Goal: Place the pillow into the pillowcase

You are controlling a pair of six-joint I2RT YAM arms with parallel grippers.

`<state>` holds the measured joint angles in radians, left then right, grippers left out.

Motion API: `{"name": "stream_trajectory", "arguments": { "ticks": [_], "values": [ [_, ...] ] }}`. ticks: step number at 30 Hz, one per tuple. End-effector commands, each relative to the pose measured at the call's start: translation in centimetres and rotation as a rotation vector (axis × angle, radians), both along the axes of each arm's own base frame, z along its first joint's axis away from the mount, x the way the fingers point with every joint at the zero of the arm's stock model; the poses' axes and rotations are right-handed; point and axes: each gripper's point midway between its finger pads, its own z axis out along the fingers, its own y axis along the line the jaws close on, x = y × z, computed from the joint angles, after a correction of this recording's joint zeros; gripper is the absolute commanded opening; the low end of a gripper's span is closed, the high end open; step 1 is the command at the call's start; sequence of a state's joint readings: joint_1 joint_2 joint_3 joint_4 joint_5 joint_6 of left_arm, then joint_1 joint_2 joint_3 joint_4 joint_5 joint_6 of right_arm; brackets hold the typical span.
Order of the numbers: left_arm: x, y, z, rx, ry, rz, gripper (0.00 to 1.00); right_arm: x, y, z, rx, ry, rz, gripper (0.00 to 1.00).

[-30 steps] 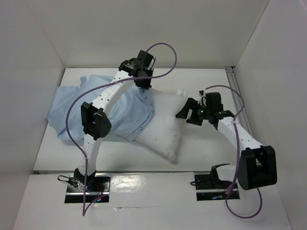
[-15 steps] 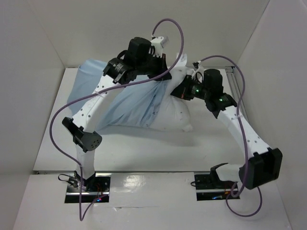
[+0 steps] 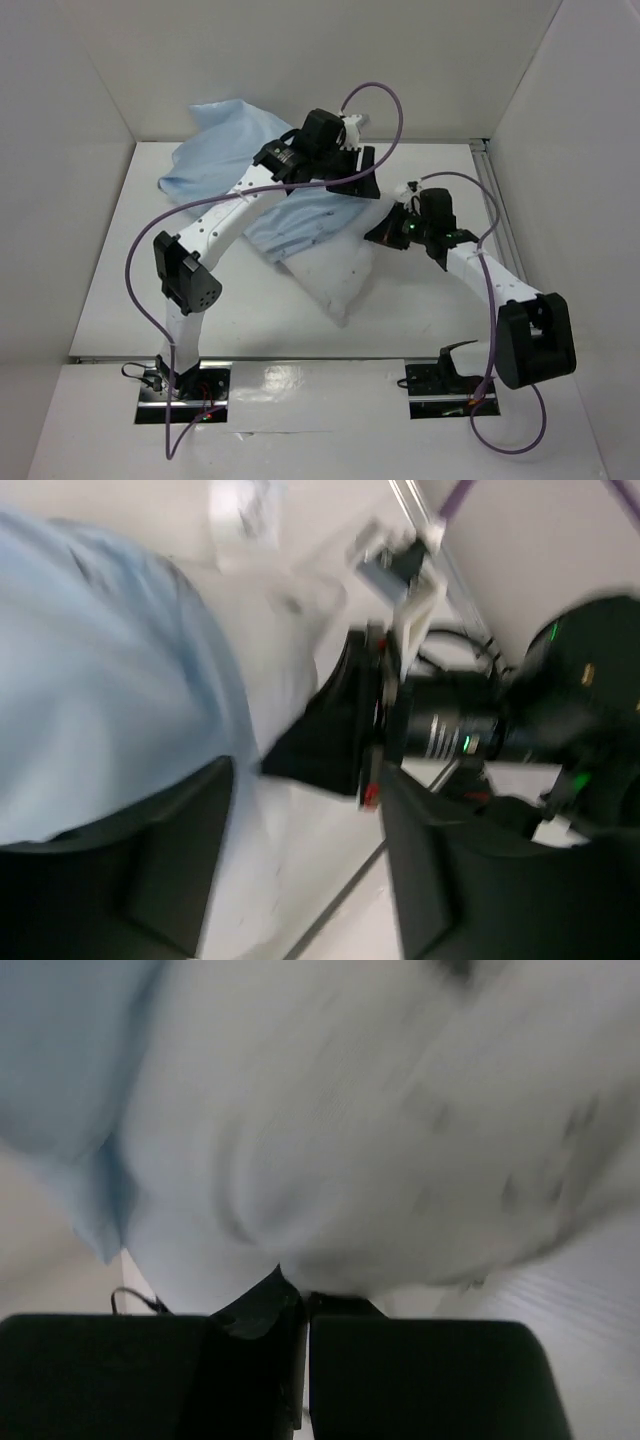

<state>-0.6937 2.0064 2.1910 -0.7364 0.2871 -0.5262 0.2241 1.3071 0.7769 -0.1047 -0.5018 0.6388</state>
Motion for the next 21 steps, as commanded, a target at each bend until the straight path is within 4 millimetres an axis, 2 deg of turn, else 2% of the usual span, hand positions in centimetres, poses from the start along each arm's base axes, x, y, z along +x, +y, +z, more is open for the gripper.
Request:
{"name": "stream_trajectory", "arguments": {
  "ticks": [1,2,3,4,5,6,7,8,9,10,12,13,14,16,17,18,19,21],
  "values": [
    [-2.6,0.8,7.6,-0.067,-0.178,-0.027,0.77,2.8,-2.8,2.9,-0.001,-0.116,-0.085,0.0],
    [-2.6,1.8,7.9,-0.038,-0.196,-0.005,0.81,3.3,-3.0,3.1,0.004,-0.117,-0.088,0.01],
    [-2.5,2.7,7.7,-0.004,-0.208,0.026,0.85,3.8,-2.9,3.1,-0.003,-0.122,-0.083,0.08],
    [-2.2,4.9,7.9,0.055,-0.244,0.107,0.88,4.5,-3.5,2.4,-0.014,-0.102,-0.075,0.4],
    [-2.4,6.4,7.5,0.099,-0.242,0.15,0.88,5.3,-3.6,3.4,-0.018,-0.102,-0.068,0.57],
    [-2.5,7.7,7.4,0.127,-0.255,0.194,0.88,5.6,-3.8,3.7,-0.022,-0.095,-0.063,0.72],
    [-3.0,10.8,6.6,0.192,-0.266,0.29,0.88,5.3,-4.3,3.8,-0.04,-0.073,-0.06,0.79],
    [-3.6,12.4,5.7,0.225,-0.26,0.337,0.86,5.6,-5.1,4.8,-0.052,-0.087,-0.093,0.88],
    [-4.0,13.9,5.0,0.249,-0.259,0.388,0.84,5.4,-5.7,5.3,-0.061,-0.097,-0.115,0.92],
    [-5.4,16.6,2.7,0.295,-0.235,0.456,0.8,4.8,-6.6,7.4,-0.057,-0.141,-0.141,0.94],
    [-6.3,18.3,0.5,0.292,-0.232,0.511,0.78,3.5,-7.4,8.1,-0.069,-0.157,-0.169,0.98],
    [-7.3,19.5,-3.8,0.343,-0.165,0.527,0.78,2.4,-7.7,9.8,-0.066,-0.193,-0.18,0.98],
    [-8.1,20.4,-4.1,0.319,-0.171,0.553,0.78,1.6,-7.7,9.7,-0.067,-0.185,-0.18,1.0],
    [-8.6,20.6,-6.3,0.293,-0.145,0.581,0.8,0.4,-7.8,9.9,-0.085,-0.189,-0.168,1.0],
    [-9.6,20.9,-9.5,0.334,-0.119,0.572,0.81,-0.8,-7.9,9.6,-0.096,-0.159,-0.16,1.0],
    [-9.7,21.0,-10.0,0.321,-0.126,0.575,0.82,-1.3,-7.9,9.4,-0.106,-0.149,-0.153,1.0],
    [-9.9,20.6,-11.6,0.316,-0.121,0.57,0.84,-2.3,-8.1,9.0,-0.132,-0.13,-0.146,1.0],
    [-9.8,20.4,-12.8,0.311,-0.132,0.57,0.85,-3.0,-8.4,8.7,-0.154,-0.118,-0.14,1.0]
  ]
}}
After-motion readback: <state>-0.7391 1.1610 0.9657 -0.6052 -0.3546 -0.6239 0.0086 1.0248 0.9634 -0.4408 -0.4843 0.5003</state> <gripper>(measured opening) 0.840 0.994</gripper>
